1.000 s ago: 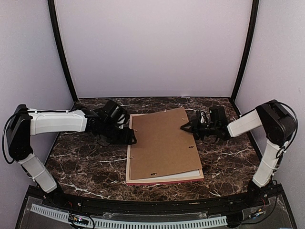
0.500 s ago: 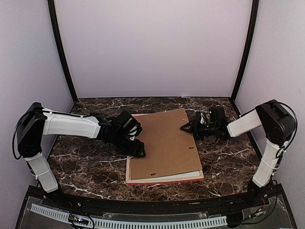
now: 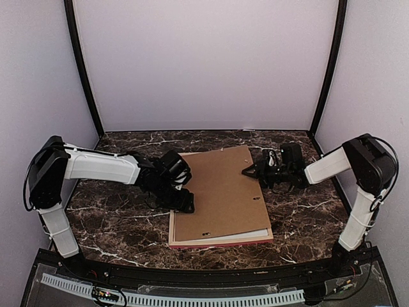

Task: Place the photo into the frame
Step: Place the backboard on the frame body.

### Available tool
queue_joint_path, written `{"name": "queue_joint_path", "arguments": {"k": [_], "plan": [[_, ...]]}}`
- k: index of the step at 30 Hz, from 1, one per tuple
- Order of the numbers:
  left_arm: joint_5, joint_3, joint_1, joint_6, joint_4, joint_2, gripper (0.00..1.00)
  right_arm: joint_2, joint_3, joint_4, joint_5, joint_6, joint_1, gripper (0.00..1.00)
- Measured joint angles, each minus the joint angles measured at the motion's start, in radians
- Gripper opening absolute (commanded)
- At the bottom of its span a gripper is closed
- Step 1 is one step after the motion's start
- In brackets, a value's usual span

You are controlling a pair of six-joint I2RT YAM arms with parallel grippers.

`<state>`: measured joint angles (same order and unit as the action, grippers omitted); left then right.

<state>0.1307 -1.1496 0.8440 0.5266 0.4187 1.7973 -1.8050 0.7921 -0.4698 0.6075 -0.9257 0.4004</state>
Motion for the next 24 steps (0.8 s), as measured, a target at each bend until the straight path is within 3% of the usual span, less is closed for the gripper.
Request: {"name": "queue_joint_path", "arguments": {"k": [24], "plan": [[0.048, -0.007, 0.016, 0.085, 0.035, -0.001, 0.66, 0.0, -0.039, -0.024, -0.04, -0.027, 0.013, 0.42]]}}
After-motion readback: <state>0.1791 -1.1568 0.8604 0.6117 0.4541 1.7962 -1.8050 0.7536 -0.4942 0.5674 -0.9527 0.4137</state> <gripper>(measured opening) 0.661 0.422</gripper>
